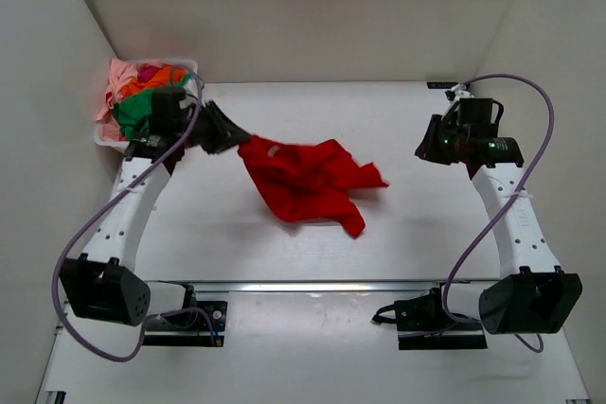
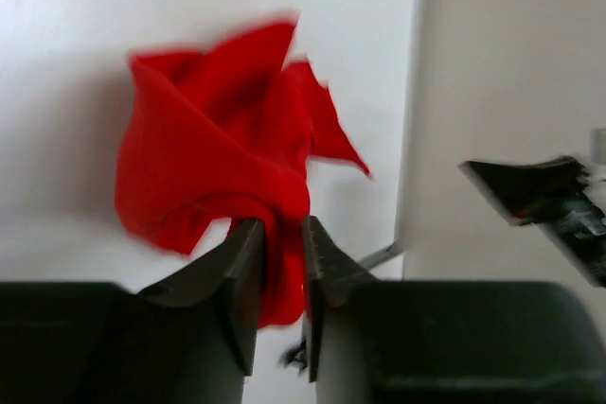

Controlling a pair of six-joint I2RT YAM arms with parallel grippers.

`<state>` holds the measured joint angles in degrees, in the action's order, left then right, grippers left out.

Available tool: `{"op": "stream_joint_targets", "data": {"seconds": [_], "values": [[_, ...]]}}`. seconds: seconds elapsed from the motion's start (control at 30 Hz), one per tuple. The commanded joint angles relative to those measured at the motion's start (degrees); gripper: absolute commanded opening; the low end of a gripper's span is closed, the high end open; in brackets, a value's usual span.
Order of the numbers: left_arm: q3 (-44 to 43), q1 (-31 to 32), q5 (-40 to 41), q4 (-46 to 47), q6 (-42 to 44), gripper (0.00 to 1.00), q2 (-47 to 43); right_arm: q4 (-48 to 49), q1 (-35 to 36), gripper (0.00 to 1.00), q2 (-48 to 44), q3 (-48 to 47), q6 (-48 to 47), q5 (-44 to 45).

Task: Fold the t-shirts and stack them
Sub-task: Move the tshirt to the center of the board, then flatten out the tshirt

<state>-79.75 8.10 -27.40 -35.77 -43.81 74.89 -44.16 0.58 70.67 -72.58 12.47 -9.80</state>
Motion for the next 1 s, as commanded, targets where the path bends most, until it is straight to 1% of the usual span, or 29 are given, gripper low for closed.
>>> {"op": "stream_joint_targets", "data": {"seconds": [0.0, 0.03, 0.07, 0.1, 0.13, 0.17, 0.23, 0.27, 0.3, 0.33, 0.37, 0.4, 0.43, 0.47, 0.5, 0.53, 0.57, 0.63, 0.67, 0.7, 0.73, 0.77, 0.8, 0.83, 0.87, 0.93, 0.97], "values": [[11.44, 2.44, 1.2, -2.12, 1.53, 0.38, 1.66, 0.57, -0.14, 0.19, -1.07, 1.91, -0.6, -1.71], [13.02, 3.06, 2.51, -2.11, 2.49, 0.45, 1.4, 0.39, -0.23, 0.22, -1.07, 2.87, -0.69, -2.41], [13.21, 3.33, 2.87, -2.11, 2.68, 0.59, 1.4, 0.31, 0.73, 0.26, -0.89, 3.57, -0.52, -2.85], [13.21, 3.24, 3.49, -2.46, 3.2, 0.71, 2.01, 0.13, 1.0, 0.36, -0.45, 3.84, -0.6, -3.81], [12.78, 2.72, 2.45, -2.38, 3.29, 0.71, 2.62, -0.57, 1.79, 0.49, 0.59, 4.02, -0.6, -3.91], [12.08, 1.84, 0.35, -2.46, 3.9, 0.74, 3.76, -1.71, 1.97, 0.56, 1.39, 4.28, -0.69, -5.04], [11.37, 0.87, -2.65, -1.68, 3.82, 0.73, 4.91, -2.15, 2.76, 0.82, 2.62, 4.9, -0.6, -5.14], [10.76, 0.43, -3.18, -0.11, 4.0, 0.7, 4.91, -1.63, 3.72, 0.88, 2.71, 5.42, -0.78, -4.7], [9.45, 1.65, -3.36, -0.44, 3.48, 0.7, 5.87, -1.46, 3.99, 0.92, 2.98, 5.95, -0.78, -4.61], [7.52, 2.88, -3.45, -0.18, 2.95, 0.62, 7.01, -0.76, 4.77, 0.88, 3.24, 6.04, -1.3, -4.09], [4.89, 3.76, -3.97, -0.44, 3.73, 0.61, 8.85, -0.14, 5.57, 0.78, 3.42, 7.0, -1.39, -4.0], [3.64, 5.77, -4.33, -1.05, 3.65, 0.49, 10.17, 1.34, 5.83, 0.55, 3.42, 8.14, -1.48, -4.26], [1.63, 8.14, -4.42, -2.01, 3.65, 0.15, 12.27, 1.97, 6.27, 0.36, 4.29, 8.5, -1.05, -4.96], [0.39, 9.21, -3.2, -2.46, 1.64, 0.04, 14.12, 3.02, 6.8, 0.32, 5.78, 9.98, -1.04, -5.48], [0.03, 11.04, -3.36, -2.12, 0.67, 0.0, 15.1, 4.51, 6.72, 0.28, 6.05, 10.17, -0.52, -5.84], [0.81, 12.72, -4.23, 1.02, -1.69, 0.0, 16.33, 5.13, 6.8, 0.26, 7.53, 11.39, -0.17, -6.54], [1.6, 14.39, -4.59, 4.01, -3.02, 0.0, 17.12, 6.1, 6.8, 0.29, 8.33, 11.58, 0.27, -6.63], [0.82, 17.37, 0.04, 5.96, -2.17, 0.0, 18.09, 6.02, 6.19, 0.29, 9.13, 12.63, 1.15, -4.37], [-1.01, 19.74, 0.76, 6.76, -1.2, 0.04, 19.31, 6.45, 6.1, 0.29, 9.22, 13.42, 1.24, -3.74], [-3.55, 20.89, 2.59, 6.68, 1.25, 0.13, 20.98, 6.2, 5.49, 0.32, 8.44, 14.03, 2.37, -2.08], [-7.23, 23.08, 4.35, 4.76, 3.71, 0.35, 22.21, 6.28, 4.09, 0.36, 8.25, 14.82, 3.78, -0.84], [-9.27, 24.5, 5.24, 1.79, 4.52, 0.57, 25.27, 6.11, 3.21, 0.44, 8.08, 15.01, 4.49, -0.66], [-13.12, 26.51, 6.03, -0.33, 5.4, 0.62, 28.17, 6.54, 1.9, 0.48, 7.64, 15.96, 5.54, -1.7], [-15.68, 27.31, 5.69, -0.88, 4.62, 0.61, 31.42, 6.89, 1.36, 0.51, 8.07, 15.97, 5.55, -2.75], [-16.14, 28.02, 5.78, -1.4, 3.66, 0.62, 32.5, 7.59, 1.27, 0.53, 8.25, 16.58, 5.9, -3.55], [-14.05, 28.55, 3.5, 2.69, -1.07, 0.63, 33.83, 10.14, 2.93, 0.6, 9.56, 16.68, 6.25, -4.79], [-13.43, 28.64, 3.58, 4.81, -2.23, 0.65, 34.09, 11.37, 3.37, 0.65, 9.92, 16.76, 5.99, -4.44]]}}
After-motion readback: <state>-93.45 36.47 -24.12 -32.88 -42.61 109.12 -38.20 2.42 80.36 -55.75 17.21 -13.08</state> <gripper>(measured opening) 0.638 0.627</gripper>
